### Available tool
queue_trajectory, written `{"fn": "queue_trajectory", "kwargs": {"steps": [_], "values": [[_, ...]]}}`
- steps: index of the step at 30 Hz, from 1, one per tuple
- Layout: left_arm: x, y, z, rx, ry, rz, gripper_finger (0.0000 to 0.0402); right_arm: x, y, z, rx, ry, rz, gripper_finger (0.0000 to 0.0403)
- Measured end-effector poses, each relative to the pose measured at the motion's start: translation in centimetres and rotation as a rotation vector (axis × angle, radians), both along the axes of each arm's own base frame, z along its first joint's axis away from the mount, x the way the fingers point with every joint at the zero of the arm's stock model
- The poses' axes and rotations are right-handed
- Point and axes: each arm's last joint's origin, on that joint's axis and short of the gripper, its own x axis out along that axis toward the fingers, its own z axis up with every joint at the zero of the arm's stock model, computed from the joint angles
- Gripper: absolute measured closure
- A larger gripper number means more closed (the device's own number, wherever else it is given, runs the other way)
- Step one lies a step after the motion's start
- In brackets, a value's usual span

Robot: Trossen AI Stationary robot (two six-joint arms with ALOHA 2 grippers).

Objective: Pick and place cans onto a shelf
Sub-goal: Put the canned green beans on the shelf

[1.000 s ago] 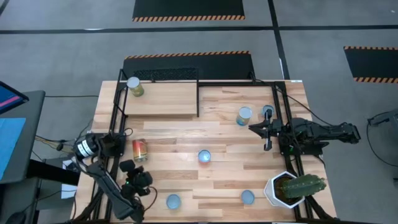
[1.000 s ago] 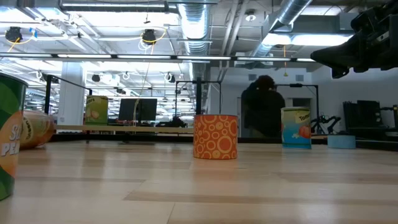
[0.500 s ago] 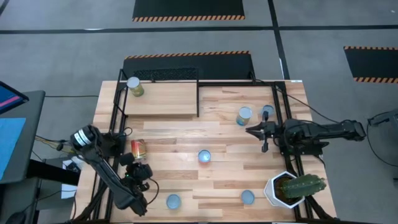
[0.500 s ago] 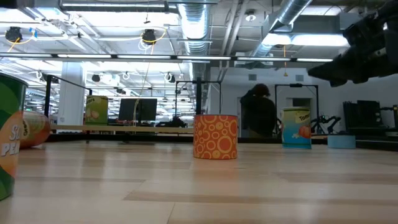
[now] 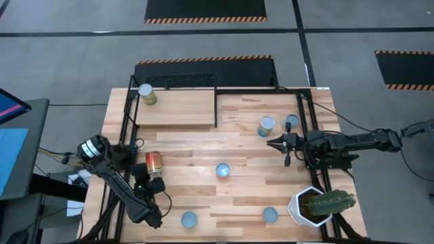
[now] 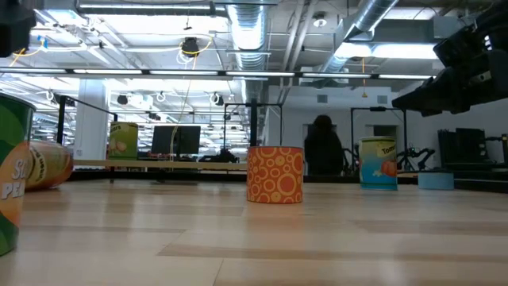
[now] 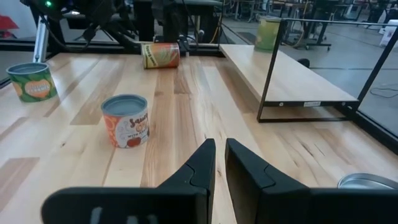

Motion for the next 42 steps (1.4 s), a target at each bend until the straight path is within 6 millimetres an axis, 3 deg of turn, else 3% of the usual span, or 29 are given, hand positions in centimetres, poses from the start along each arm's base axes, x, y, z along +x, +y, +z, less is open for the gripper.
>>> {"fn": "queue_trajectory", "kwargs": {"steps": [14, 22, 28, 33, 42], "values": [[-0.3, 0.6, -0.6, 0.086, -0.047, -0.066, 0.0249, 0.0, 0.0, 0.0, -0.002, -0.004, 0.000, 0.0343], [0.0, 0.0, -1.2, -0.018, -0.067, -0.033, 0.0244, 0.0, 0.0, -0.1, -0.003, 0.016, 0.001, 0.0343], [0.0, 0.4, -0.9, 0.057, -0.090, -0.073, 0.0244, 0.0, 0.0, -0.1, -0.003, 0.019, 0.001, 0.0343], [-0.3, 0.7, -2.2, 0.015, -0.066, -0.079, 0.0244, 0.0, 0.0, -0.1, -0.003, 0.020, 0.001, 0.0343], [-0.7, 2.7, -2.7, 0.129, 0.006, -0.074, 0.0244, 0.0, 0.0, -0.1, -0.003, 0.021, 0.002, 0.0343]]}}
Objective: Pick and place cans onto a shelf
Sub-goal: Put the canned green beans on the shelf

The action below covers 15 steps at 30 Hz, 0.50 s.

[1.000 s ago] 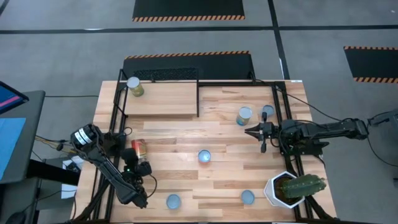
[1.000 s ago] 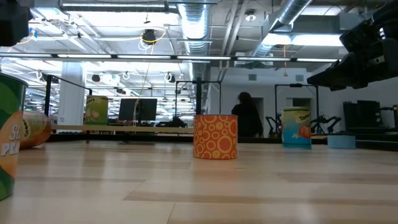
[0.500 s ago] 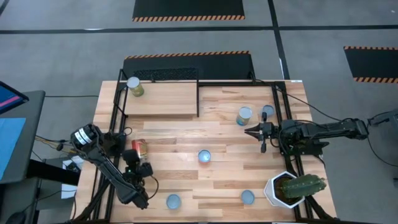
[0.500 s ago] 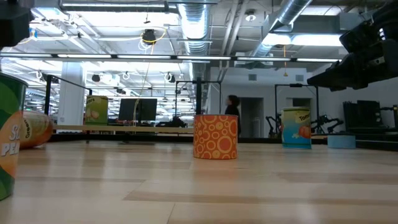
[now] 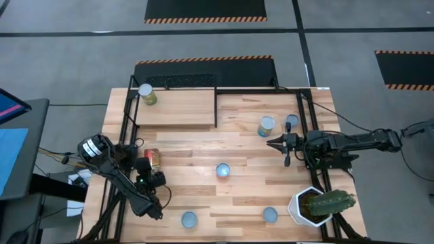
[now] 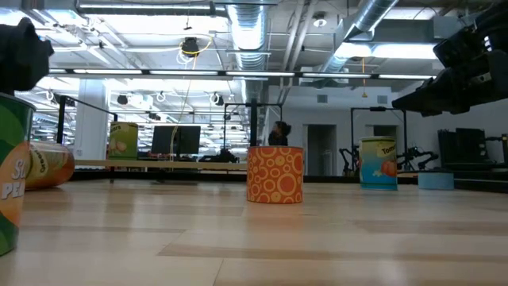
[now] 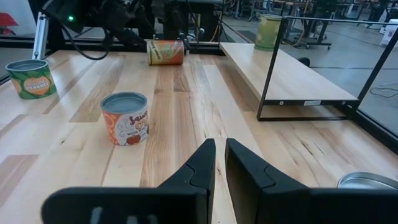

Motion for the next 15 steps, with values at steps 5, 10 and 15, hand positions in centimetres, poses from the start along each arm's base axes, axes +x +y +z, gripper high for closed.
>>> {"fn": "queue_trajectory", "kwargs": {"steps": [5, 10, 15], "values": [[0.1, 0.6, -0.7, 0.008, -0.023, -0.006, 0.0244, 0.0, 0.0, 0.0, 0.000, 0.001, 0.000, 0.0343], [0.1, 1.2, -1.5, -0.003, -0.028, -0.006, 0.0259, 0.0, 0.0, 0.0, 0.000, 0.001, 0.000, 0.0343], [0.2, 1.7, -1.6, 0.019, -0.008, -0.008, 0.0333, 0.0, 0.0, 0.0, 0.000, 0.001, 0.000, 0.0343]]}}
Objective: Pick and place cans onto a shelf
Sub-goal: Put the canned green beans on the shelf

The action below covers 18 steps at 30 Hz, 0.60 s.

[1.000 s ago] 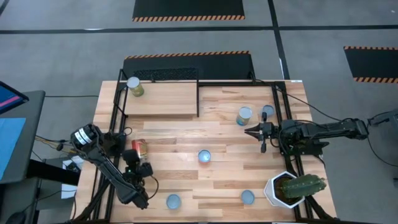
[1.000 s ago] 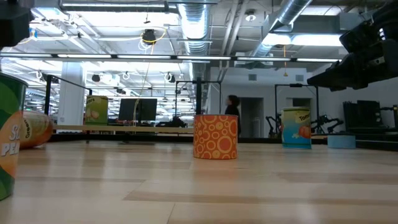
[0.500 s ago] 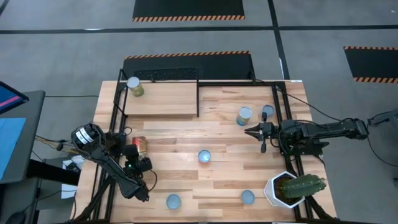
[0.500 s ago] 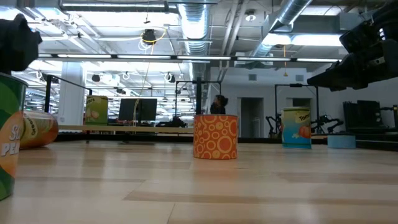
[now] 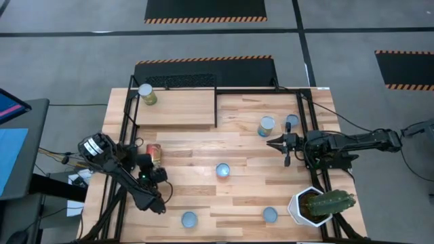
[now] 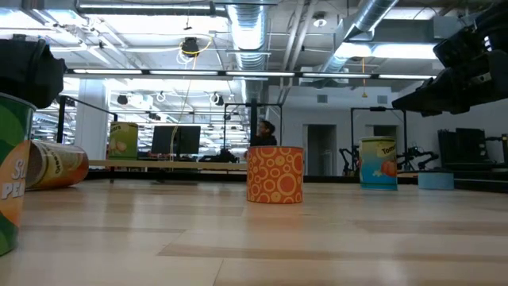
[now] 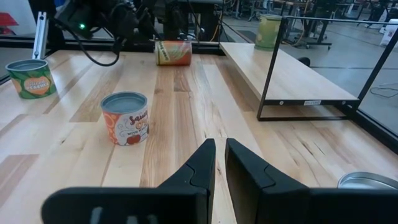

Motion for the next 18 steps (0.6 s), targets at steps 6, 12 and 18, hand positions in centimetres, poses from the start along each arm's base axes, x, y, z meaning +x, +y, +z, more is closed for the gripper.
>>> {"fn": "queue_trajectory", "kwargs": {"steps": [6, 12, 18], "values": [[0.3, 0.4, 0.2, 0.010, 0.021, 0.010, 0.0393, 0.0, 0.0, -0.1, 0.000, 0.009, 0.000, 0.0343], [1.2, 0.3, 1.4, 0.017, 0.029, 0.047, 0.0400, 0.0, 0.0, -0.1, 0.000, 0.009, 0.000, 0.0343], [2.3, -0.1, 3.9, -0.016, -0.094, 0.084, 0.0400, 0.0, 0.0, -0.1, 0.000, 0.009, 0.000, 0.0343]]}}
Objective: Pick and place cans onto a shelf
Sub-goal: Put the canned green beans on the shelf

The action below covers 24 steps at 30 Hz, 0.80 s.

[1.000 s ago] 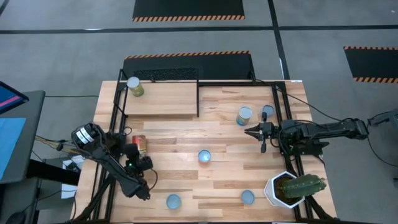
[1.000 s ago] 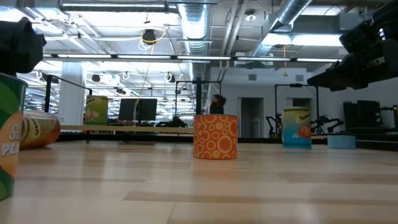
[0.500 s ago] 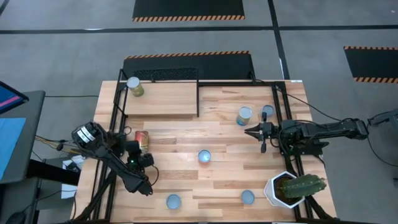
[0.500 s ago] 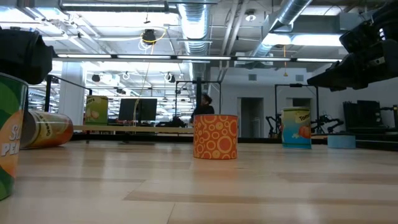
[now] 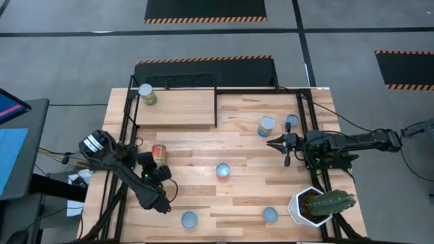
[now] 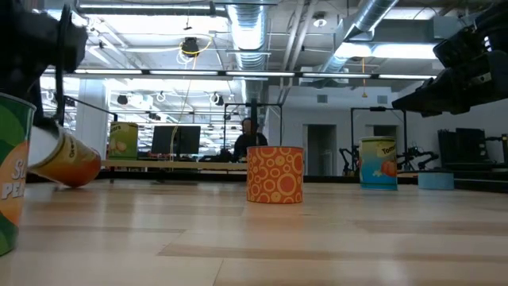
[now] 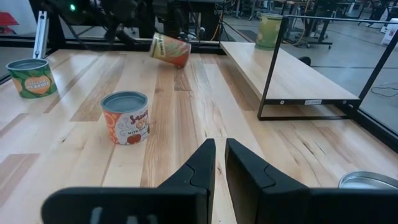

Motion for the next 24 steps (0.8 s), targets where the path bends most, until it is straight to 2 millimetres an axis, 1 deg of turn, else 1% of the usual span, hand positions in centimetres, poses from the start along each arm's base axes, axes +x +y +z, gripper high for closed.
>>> {"fn": "queue_trajectory", "kwargs": {"steps": [2, 5, 10, 13, 17, 20, 24], "values": [[0.1, 0.3, 0.8, -0.021, -0.044, 0.018, 0.0400, 0.0, 0.0, 0.0, 0.000, 0.000, 0.000, 0.0343], [0.0, 1.4, 2.5, -0.052, -0.116, 0.054, 0.0400, 0.0, 0.0, 0.0, 0.000, 0.000, 0.000, 0.0343], [-0.2, 3.9, 5.6, -0.112, -0.243, 0.091, 0.0400, 0.0, 0.0, 0.0, 0.001, 0.000, 0.000, 0.0343], [-0.5, 6.0, 7.5, -0.149, -0.296, 0.116, 0.0400, 0.0, 0.0, 0.0, 0.006, 0.000, -0.001, 0.0343], [-1.0, 9.4, 9.5, -0.186, -0.336, 0.178, 0.0401, 0.0, 0.0, 0.0, 0.036, -0.005, -0.007, 0.0343], [-1.6, 11.9, 10.7, -0.189, -0.374, 0.218, 0.0401, 0.0, 0.0, 0.0, 0.036, -0.005, -0.006, 0.0343], [-2.1, 14.6, 12.0, -0.213, -0.451, 0.256, 0.0401, 0.0, 0.0, 0.0, 0.045, -0.006, -0.008, 0.0343]]}}
